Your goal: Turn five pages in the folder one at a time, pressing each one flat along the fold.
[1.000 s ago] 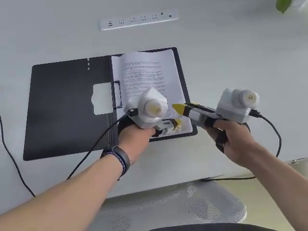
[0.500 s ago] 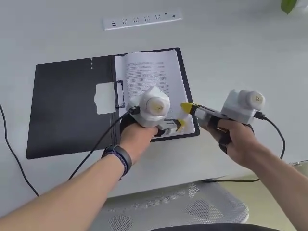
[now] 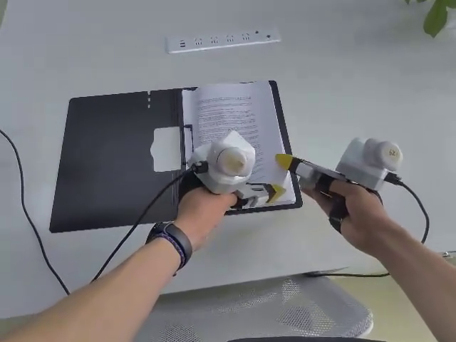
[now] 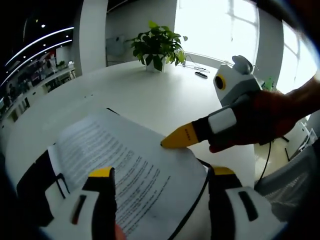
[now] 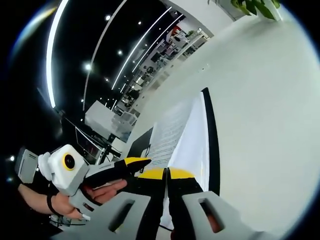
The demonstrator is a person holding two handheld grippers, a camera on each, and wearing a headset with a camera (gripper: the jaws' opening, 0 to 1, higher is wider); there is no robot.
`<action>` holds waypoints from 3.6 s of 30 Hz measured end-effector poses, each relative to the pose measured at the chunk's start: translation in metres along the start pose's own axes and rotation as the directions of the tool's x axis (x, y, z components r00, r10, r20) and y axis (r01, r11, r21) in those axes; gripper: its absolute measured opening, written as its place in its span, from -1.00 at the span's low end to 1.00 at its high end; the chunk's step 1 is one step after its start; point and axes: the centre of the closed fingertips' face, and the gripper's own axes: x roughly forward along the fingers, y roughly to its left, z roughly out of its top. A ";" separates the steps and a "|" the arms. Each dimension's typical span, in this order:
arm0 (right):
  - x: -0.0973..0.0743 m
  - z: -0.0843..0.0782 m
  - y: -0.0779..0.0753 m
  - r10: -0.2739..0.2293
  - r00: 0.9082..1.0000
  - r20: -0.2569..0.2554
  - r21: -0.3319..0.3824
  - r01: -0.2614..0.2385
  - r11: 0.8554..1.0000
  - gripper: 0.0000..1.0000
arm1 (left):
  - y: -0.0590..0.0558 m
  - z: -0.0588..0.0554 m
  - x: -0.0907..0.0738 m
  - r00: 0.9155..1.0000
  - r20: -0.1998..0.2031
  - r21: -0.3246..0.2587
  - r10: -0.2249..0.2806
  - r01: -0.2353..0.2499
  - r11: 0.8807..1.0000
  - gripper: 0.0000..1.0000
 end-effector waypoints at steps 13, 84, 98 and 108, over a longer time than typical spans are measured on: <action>0.007 0.008 0.027 0.020 0.999 0.028 -0.005 -0.020 1.000 -1.00 | 0.014 0.014 -0.037 0.997 0.065 -0.034 0.036 -0.034 0.999 0.59; 0.167 -0.083 0.214 0.333 0.916 -0.223 -0.014 -0.345 0.939 -1.00 | 0.114 -0.103 -0.243 0.930 0.086 -0.273 0.357 -0.322 0.906 0.68; 0.192 -0.118 0.206 0.282 0.913 -0.293 0.013 -0.291 0.957 -1.00 | 0.113 -0.126 -0.252 0.928 0.068 -0.319 0.366 -0.327 0.889 0.69; 0.201 -0.145 0.194 0.211 0.907 -0.364 0.014 -0.221 0.975 -1.00 | 0.114 -0.132 -0.251 0.929 0.057 -0.328 0.367 -0.329 0.885 0.68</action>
